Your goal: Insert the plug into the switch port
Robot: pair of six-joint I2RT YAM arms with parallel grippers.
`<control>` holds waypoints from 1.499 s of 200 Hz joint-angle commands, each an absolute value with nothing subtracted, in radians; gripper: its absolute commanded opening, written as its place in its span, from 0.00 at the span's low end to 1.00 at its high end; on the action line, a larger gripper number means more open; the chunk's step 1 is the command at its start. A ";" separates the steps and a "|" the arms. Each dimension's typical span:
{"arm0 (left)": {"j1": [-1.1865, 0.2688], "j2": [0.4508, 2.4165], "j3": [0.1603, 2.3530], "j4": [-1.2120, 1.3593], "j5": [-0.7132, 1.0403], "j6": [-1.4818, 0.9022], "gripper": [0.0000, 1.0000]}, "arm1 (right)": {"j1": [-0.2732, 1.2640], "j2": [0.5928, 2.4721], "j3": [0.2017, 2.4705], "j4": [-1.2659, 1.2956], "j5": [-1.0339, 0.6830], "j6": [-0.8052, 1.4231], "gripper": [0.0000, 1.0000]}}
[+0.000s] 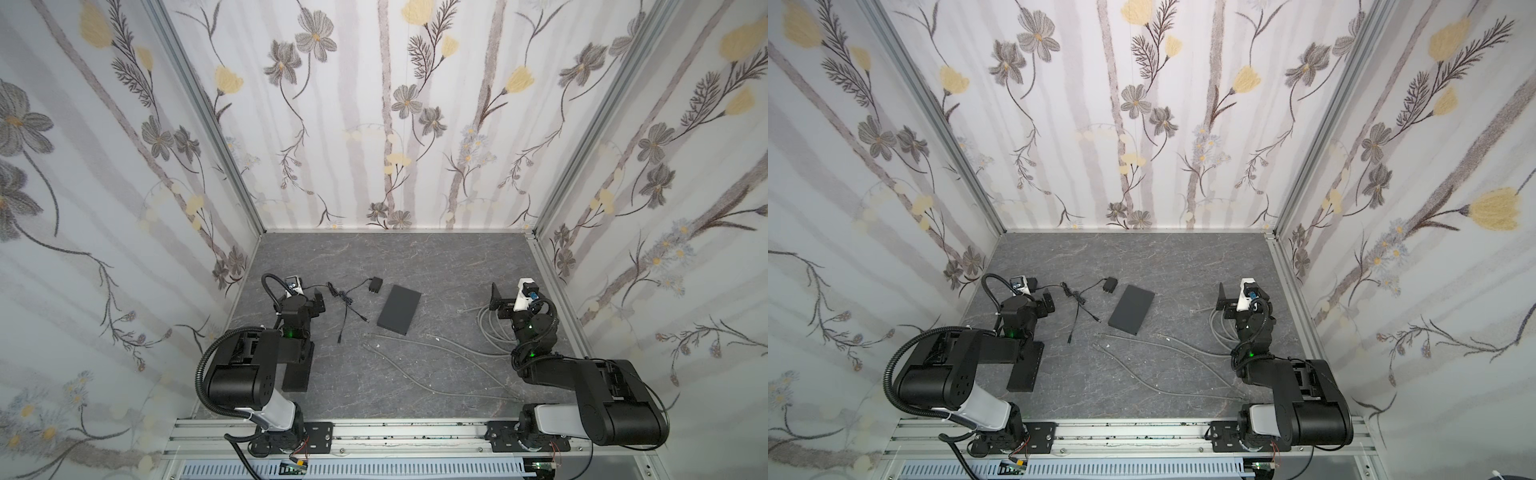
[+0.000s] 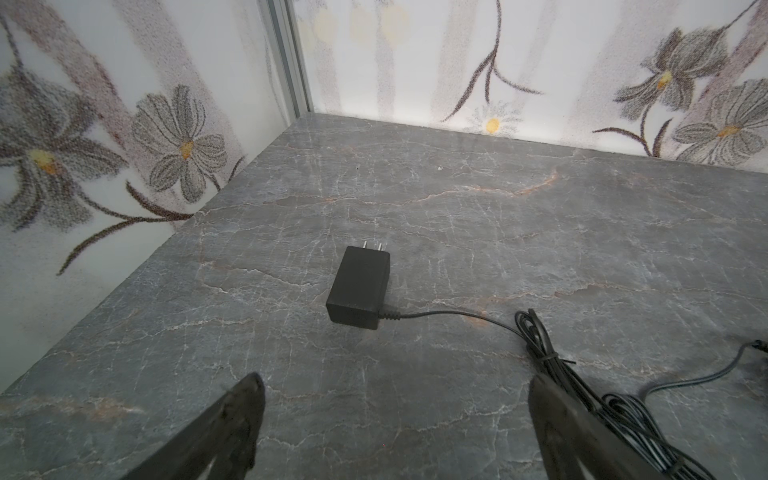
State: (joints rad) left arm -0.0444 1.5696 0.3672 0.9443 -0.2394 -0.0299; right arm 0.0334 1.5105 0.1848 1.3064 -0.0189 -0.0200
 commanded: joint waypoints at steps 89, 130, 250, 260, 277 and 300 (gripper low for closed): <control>-0.040 1.571 0.375 0.942 -0.239 -0.037 1.00 | 0.024 1.512 0.209 1.304 0.077 0.016 1.00; -0.217 1.138 0.377 0.691 -0.395 0.006 1.00 | 0.177 1.130 0.349 0.784 0.395 0.152 1.00; -0.713 0.874 0.421 0.194 -0.378 -0.233 1.00 | 0.799 0.841 0.396 0.040 0.211 0.339 1.00; -0.691 0.812 0.391 0.176 -0.366 -0.232 1.00 | 0.801 0.847 0.367 0.071 0.143 0.367 1.00; -0.662 0.721 0.342 0.156 -0.356 -0.241 1.00 | 0.809 0.857 0.335 0.139 0.077 0.393 1.00; -0.632 0.626 0.295 0.163 -0.338 -0.281 1.00 | 0.821 0.905 0.355 0.171 0.118 0.414 0.99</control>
